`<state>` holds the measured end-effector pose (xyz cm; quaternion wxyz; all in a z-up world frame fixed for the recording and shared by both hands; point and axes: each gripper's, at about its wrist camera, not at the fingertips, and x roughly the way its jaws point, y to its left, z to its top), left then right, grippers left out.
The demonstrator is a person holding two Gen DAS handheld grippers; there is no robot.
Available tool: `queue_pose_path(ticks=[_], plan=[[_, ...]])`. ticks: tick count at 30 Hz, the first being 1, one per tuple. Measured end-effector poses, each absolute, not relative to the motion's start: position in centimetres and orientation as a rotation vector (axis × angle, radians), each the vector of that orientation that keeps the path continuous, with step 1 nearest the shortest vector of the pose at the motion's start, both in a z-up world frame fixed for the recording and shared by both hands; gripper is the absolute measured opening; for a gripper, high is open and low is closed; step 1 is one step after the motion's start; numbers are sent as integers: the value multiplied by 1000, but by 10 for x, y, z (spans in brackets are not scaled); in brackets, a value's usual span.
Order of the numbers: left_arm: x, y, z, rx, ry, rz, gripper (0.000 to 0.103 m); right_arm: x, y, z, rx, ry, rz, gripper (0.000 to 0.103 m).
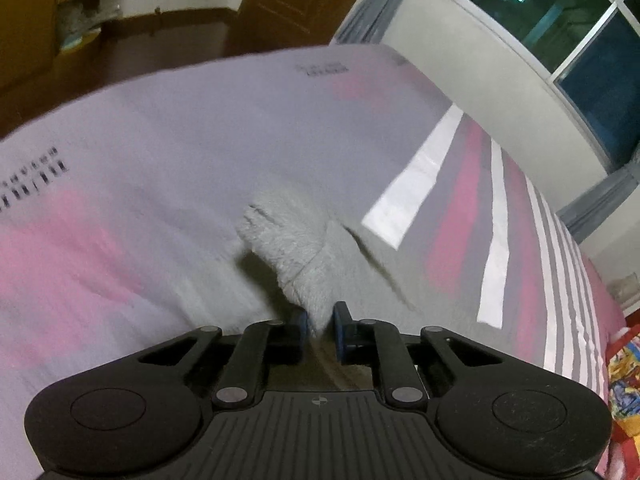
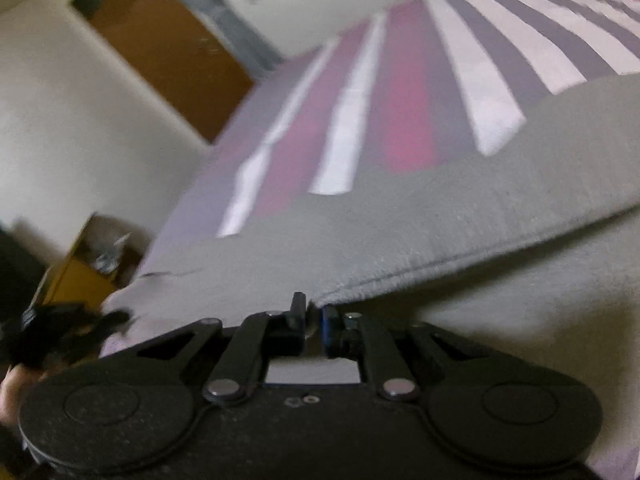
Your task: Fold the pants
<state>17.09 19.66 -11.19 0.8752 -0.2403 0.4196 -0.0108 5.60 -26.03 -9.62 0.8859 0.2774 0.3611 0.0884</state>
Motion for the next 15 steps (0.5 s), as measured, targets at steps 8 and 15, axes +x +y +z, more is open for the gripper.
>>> queue_pose_path(ticks=[8,15], plan=[[157,216,-164,-464,976,35,14,35,-216,-139,419,915,217,6],[155,212,-154,-452,987,57,14,39,-209,-132,356,920,202,21]])
